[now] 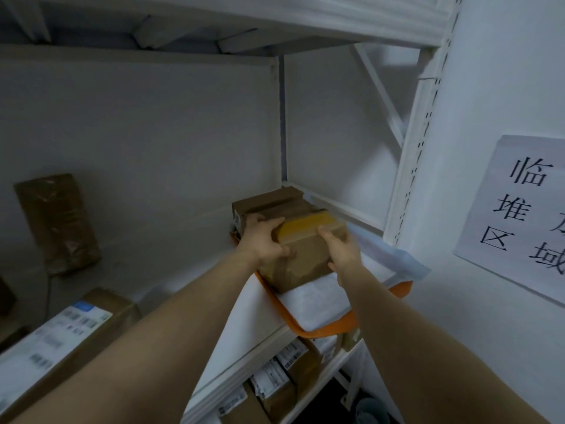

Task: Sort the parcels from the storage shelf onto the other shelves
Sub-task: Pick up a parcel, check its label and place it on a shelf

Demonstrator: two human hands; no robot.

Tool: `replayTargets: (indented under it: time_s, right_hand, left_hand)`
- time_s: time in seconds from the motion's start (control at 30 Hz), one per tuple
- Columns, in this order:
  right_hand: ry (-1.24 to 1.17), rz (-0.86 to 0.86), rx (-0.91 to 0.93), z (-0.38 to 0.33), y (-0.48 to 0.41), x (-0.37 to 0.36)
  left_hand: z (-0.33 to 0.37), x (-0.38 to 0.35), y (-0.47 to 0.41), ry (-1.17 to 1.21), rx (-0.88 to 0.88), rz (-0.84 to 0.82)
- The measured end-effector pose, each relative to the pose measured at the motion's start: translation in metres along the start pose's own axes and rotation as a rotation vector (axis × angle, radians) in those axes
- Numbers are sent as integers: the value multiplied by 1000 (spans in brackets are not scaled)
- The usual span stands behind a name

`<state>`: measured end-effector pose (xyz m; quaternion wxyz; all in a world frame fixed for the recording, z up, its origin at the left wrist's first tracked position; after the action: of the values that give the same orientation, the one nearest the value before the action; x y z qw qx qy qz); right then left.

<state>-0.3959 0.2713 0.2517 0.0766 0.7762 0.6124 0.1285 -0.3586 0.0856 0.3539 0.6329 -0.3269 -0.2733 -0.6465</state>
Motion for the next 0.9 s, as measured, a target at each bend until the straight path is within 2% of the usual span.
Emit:
replayTargets:
  time_s: [0.1, 0.23, 0.37, 0.43, 0.53, 0.67, 0.8, 0.9]
  right_hand:
    - [62, 24, 5, 0, -1, 3]
    - [308, 123, 68, -33, 37, 16]
    - [508, 276, 410, -88, 67, 14]
    - [594, 287, 564, -111, 85, -5]
    - [696, 167, 749, -135, 115, -58]
    - [813, -99, 953, -142, 161, -145]
    - [887, -379, 1008, -130, 199, -223]
    - [911, -491, 999, -124, 214, -270]
  left_hand:
    - [0, -6, -2, -59, 1, -39]
    - [-2, -12, -1, -183, 33, -93]
    - [-7, 13, 9, -112, 119, 7]
    - [-9, 32, 18, -94, 154, 75]
    - [-15, 68, 40, -176, 181, 180]
    - [-56, 109, 75, -239, 335, 256]
    - [-100, 153, 114, -294, 475, 297]
    - [-124, 188, 138, -289, 517, 313]
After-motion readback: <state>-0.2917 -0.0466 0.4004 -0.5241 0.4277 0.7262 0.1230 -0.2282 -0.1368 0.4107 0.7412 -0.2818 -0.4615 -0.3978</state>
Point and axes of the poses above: each hand's wrist, its own y-axis away from the middle knuckle, its own x-axis out of the back of the hand, z = x × y, the point moved 10 cm from there along -y, towards the middle knuckle, and after that the axes turned 6 degrees about y, right-handed, at the moved point
